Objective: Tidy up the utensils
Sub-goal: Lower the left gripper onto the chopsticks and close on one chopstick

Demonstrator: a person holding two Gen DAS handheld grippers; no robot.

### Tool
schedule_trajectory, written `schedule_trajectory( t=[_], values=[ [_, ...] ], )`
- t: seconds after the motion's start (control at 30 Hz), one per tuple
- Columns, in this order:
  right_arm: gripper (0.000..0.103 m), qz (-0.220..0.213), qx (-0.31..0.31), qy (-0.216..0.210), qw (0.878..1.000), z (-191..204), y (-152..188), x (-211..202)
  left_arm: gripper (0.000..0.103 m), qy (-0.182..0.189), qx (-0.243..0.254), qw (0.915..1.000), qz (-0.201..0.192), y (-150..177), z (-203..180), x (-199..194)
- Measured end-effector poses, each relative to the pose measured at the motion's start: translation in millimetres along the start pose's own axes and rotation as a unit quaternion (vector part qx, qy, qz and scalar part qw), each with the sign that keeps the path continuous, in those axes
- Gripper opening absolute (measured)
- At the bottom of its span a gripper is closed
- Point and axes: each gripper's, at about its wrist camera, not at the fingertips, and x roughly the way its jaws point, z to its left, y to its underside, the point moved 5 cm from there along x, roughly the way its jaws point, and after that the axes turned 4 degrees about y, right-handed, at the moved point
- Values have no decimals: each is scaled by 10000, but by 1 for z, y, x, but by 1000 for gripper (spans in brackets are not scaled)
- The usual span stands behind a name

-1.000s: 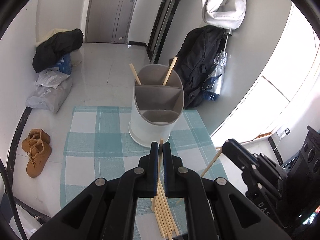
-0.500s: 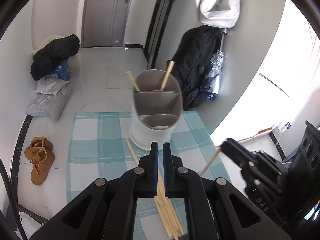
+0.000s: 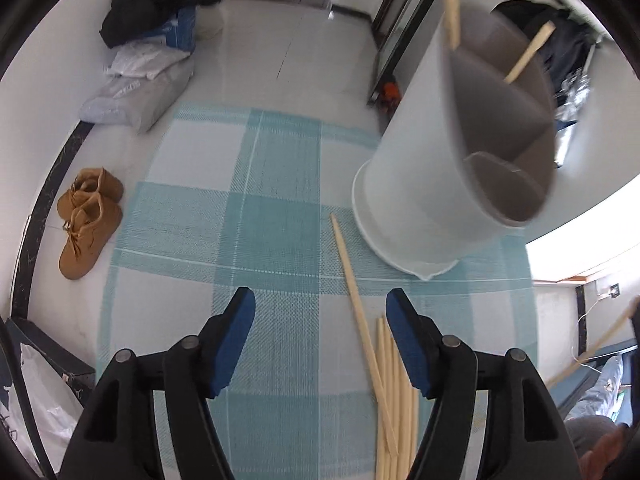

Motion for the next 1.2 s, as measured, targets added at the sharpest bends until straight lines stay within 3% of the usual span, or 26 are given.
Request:
schedule_trajectory(
  t=[0.23, 0.43, 0.47, 0.57, 0.63, 0.93, 1.13, 1.2],
  values=[
    [5, 17, 327, 133, 9994, -30, -10, 2, 63, -458, 226, 9983, 277, -5, -5, 31],
    [5, 56, 328, 111, 9994, -28, -11, 5, 59, -829, 749, 9937, 50, 3, -13, 26],
    [5, 69, 333, 92, 9994, -27, -10, 5, 50, -924, 829, 9923, 27, 5, -14, 25],
    [5, 71, 380, 40, 9992, -26, -10, 3, 8, -769, 768, 9941, 25, 10, -12, 16],
    [5, 70, 428, 24, 9991, -27, -9, 2, 3, -633, 676, 9957, 95, 14, -9, 11],
    [5, 47, 364, 10, 9993, -19, -5, -1, 1, -19, 823, 9954, 489, 55, 2, -14],
    [5, -32, 296, -59, 9995, -13, -6, -5, 2, -105, 1048, 9928, 567, 62, 9, -20],
    [5, -34, 273, -70, 9996, -12, -5, -5, 8, -93, 1046, 9925, 627, 55, 8, -18]
  ],
)
